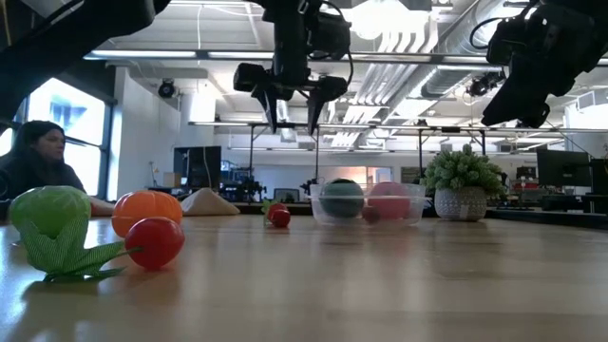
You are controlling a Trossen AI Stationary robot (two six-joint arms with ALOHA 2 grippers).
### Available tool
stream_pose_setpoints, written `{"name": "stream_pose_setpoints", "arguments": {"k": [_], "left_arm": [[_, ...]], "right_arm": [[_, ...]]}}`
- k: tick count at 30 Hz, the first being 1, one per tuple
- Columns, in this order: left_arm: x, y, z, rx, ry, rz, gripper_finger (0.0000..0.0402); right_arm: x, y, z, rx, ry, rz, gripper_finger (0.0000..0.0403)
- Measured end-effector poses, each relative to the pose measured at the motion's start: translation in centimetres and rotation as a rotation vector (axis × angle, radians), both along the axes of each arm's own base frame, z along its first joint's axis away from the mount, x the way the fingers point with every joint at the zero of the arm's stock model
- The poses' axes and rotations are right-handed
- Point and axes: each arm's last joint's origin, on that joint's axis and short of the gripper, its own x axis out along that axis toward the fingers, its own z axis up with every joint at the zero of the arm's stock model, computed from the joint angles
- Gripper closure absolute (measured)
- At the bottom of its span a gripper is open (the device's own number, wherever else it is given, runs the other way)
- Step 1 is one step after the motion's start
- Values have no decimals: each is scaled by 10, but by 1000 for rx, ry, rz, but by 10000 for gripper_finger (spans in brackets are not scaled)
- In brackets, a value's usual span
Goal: Pick and placing Produce into tupperware
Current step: Put the strawberry into the transparent bin
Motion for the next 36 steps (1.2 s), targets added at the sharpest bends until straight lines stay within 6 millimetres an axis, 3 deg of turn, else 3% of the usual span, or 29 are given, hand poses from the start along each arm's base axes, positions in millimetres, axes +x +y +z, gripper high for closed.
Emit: {"name": "stream_pose_setpoints", "arguments": {"k": [14,36], "left_arm": [[2,-4,-1,-9,-1,44,108],[-7,-13,-66,-194,178,199,108]], "right_arm": [[0,0,0,-1,2,0,331],[0,0,0,-1,1,1,331]]}}
